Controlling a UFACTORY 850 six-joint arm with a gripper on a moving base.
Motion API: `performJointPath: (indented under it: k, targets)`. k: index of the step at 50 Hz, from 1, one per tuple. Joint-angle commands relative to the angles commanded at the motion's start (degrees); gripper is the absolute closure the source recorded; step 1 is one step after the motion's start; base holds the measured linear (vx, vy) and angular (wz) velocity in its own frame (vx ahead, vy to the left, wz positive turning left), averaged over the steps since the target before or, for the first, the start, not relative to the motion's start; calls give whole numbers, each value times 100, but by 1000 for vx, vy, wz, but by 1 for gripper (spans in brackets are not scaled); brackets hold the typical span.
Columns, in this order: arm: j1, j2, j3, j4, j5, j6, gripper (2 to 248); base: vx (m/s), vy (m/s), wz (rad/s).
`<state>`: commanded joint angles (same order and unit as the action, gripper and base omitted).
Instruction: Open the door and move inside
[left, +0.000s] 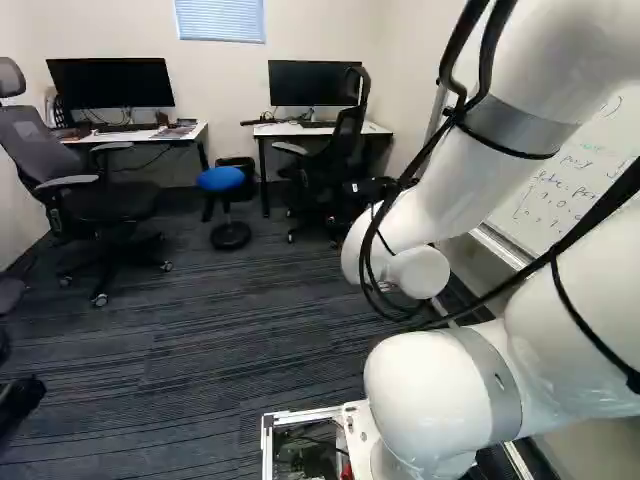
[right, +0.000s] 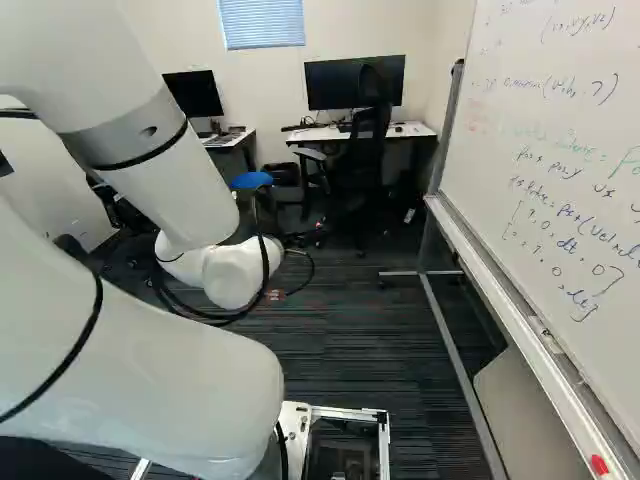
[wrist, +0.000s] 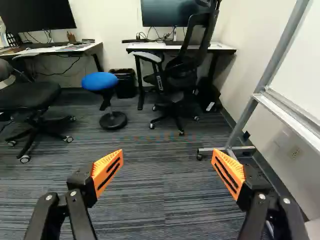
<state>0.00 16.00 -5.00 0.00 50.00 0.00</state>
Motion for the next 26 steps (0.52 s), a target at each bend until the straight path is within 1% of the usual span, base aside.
performJointPath:
  k: [26]
  targets:
    - [0, 0, 0, 0, 0, 0, 3, -1, 0, 1]
